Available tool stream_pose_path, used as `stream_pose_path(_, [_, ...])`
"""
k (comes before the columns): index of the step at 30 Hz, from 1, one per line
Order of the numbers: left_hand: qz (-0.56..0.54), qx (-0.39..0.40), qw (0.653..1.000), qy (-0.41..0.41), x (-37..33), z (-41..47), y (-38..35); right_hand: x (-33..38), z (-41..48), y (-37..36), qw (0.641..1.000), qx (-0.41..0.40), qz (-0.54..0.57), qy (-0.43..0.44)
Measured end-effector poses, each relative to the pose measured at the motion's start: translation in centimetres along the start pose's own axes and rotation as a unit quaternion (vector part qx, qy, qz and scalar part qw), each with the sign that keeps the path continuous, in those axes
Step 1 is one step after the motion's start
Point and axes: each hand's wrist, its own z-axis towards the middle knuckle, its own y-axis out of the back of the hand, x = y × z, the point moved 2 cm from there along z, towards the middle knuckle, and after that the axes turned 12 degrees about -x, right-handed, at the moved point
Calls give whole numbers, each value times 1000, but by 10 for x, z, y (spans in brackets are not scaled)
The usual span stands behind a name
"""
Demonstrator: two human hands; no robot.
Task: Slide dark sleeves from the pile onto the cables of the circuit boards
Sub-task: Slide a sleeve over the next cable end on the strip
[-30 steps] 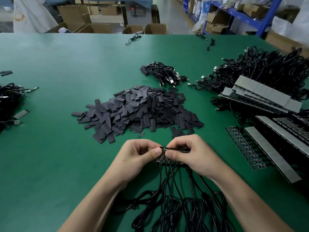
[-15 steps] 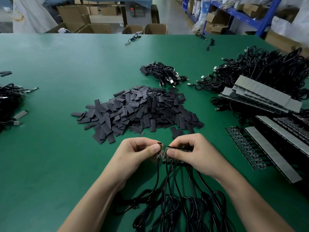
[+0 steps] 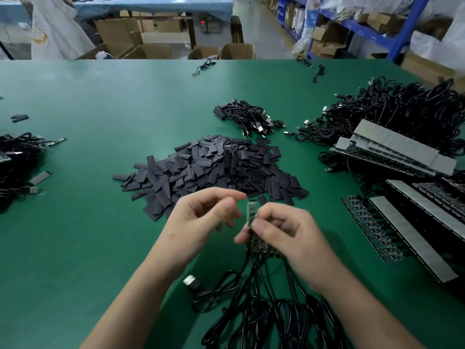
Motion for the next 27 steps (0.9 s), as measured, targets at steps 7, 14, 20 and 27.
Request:
stream_pose_path(7, [453, -109, 881, -79, 19, 35, -8, 47, 8, 45, 957, -42, 278, -75])
stream_pose_path(14, [584, -136, 796, -80, 30, 53, -28, 72, 14, 67, 991, -21, 11, -133])
stream_pose_path(20, [594, -141, 788, -81, 30, 50, -26, 38, 17, 41, 967, 12, -209, -147])
stream_pose_path(27, [503, -120, 847, -128, 25, 36, -7, -8, 18, 26, 973, -88, -162, -137])
